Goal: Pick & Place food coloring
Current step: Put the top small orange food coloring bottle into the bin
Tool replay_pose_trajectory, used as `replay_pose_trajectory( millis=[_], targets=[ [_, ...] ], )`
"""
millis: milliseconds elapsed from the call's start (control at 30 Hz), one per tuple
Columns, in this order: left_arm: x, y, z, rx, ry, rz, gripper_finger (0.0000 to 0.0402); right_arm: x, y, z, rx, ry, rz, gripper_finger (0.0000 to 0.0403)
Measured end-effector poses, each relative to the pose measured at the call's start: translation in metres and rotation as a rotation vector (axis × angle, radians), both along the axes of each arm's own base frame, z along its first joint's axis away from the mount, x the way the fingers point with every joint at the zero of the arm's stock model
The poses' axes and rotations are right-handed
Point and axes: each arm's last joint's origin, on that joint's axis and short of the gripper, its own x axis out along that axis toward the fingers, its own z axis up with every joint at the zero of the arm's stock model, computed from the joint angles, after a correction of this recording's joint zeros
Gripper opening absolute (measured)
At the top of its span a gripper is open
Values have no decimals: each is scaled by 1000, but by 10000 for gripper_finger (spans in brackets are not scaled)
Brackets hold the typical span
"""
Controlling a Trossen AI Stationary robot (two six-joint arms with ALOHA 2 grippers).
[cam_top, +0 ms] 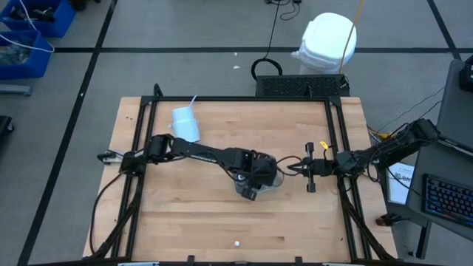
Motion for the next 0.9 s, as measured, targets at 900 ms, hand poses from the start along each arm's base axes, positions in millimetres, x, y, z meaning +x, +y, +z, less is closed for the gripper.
replay_pose_trajectory(
  millis=[900],
  targets=[
    [4,6,-27,21,21,-31,93,0,0,0,42,4,1,0]
  ],
)
